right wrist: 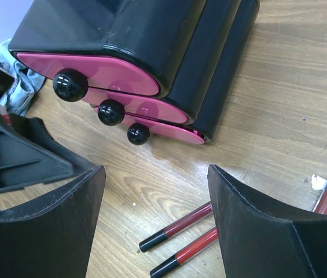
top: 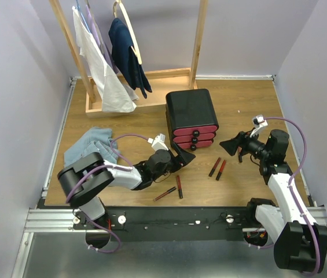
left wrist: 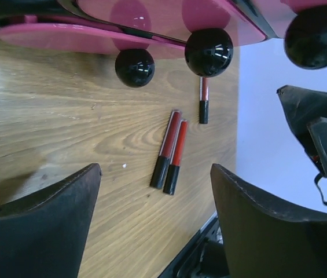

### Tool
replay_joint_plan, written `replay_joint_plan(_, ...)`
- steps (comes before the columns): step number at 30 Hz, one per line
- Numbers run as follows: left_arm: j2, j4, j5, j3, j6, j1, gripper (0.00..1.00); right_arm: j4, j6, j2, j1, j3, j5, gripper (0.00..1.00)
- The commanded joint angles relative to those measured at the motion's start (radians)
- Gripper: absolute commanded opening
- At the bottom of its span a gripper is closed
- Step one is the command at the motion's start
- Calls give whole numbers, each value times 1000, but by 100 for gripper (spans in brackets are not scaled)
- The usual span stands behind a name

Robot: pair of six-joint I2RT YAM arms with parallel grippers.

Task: Organize the makeup
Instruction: Open the drawer in the storage box.

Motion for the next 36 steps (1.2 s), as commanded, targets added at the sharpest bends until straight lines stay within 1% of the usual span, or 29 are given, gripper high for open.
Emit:
replay_joint_plan(1, 105, 184, -97, 22, -102, -20, 80, 22, -3, 4, -7, -14, -18, 79)
replay_joint_plan(3, 144, 217, -130, 22, -131, -25, 77, 22, -3, 4, -7, -14, -18, 79)
replay_joint_plan(4, 155, 221, -168, 24, -153, -27, 75, 22, -2, 4, -7, -12, -19, 79)
replay_joint_plan(8, 219, 266, -225, 47, -188, -27, 71, 19, -5, 3, -7, -11, -16, 79)
replay_joint_plan(13, 308, 338, -251, 73, -252, -28, 67, 18, -7, 2, -7, -11, -13, 79)
replay_joint_plan(16, 345, 346, -289, 83, -303, -33, 66, 18, -7, 3, -7, -12, -13, 79)
replay_joint_plan(21, 353, 281, -358, 111, -351, -36, 63, 18, -7, 3, -7, -12, -13, 79)
replay_joint_plan(25, 363, 217, -404, 142, -423, -36, 61, 19, -7, 3, -7, -11, -15, 79)
replay_joint_plan(30, 385, 131, -403, 194, -458, -39, 58, 18, -7, 3, -7, -11, -13, 79)
replay_joint_plan(34, 395, 108, -403, 205, -475, -39, 51, 18, -7, 6, -7, -9, -12, 79)
replay_joint_plan(36, 397, 91, -406, 212, -481, -39, 50, 18, -7, 7, -7, -11, -12, 79)
